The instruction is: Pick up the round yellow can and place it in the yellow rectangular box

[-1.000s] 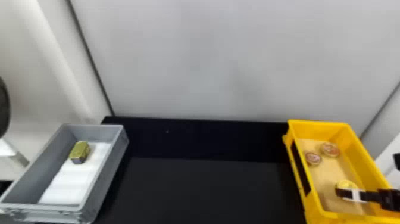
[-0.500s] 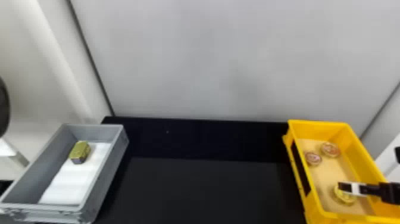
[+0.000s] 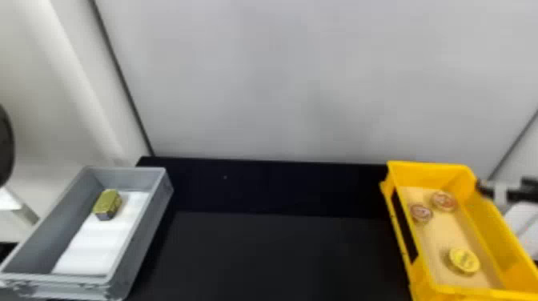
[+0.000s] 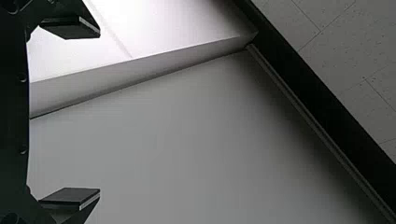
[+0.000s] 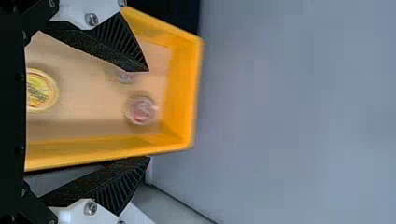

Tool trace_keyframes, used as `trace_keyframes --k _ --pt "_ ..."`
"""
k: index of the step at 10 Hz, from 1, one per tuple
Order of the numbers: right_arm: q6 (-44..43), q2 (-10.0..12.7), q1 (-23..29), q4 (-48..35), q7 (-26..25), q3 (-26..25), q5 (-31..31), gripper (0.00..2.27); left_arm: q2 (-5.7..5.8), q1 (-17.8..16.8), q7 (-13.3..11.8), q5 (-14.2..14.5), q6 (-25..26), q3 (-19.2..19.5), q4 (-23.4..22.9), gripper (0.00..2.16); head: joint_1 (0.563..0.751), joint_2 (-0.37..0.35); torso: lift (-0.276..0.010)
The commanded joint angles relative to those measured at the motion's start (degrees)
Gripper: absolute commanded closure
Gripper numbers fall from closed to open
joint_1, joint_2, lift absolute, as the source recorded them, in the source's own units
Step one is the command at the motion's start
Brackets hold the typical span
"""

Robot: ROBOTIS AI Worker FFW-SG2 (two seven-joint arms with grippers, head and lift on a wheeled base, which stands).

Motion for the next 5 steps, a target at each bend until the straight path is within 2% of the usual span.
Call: trace_keyframes --k 1,3,4,5 --pt "-0.53 0.05 -3.58 -14.94 -5.08 3.31 0.15 0.15 -0.15 0.04 0.07 0.00 0.22 0.16 0.00 0.09 0.663 0.054 -0.010" --pt "-5.54 0.05 -7.62 -22.23 -12.11 8.32 0.15 0.16 -0.15 -0.05 0.07 0.00 0.22 0.78 -0.18 0.09 0.663 0.054 -0.010" --pt "-10.55 0.22 -7.80 -26.19 -19.76 10.16 0.15 0.16 -0.33 -0.05 0.16 0.00 0.22 1.04 -0.27 0.09 0.663 0.054 -0.010" --pt "-16.62 -0.04 -8.94 -28.47 -24.34 10.52 -1.61 0.16 -0.33 0.13 0.42 0.00 0.22 1.57 -0.53 0.09 0.663 0.054 -0.010"
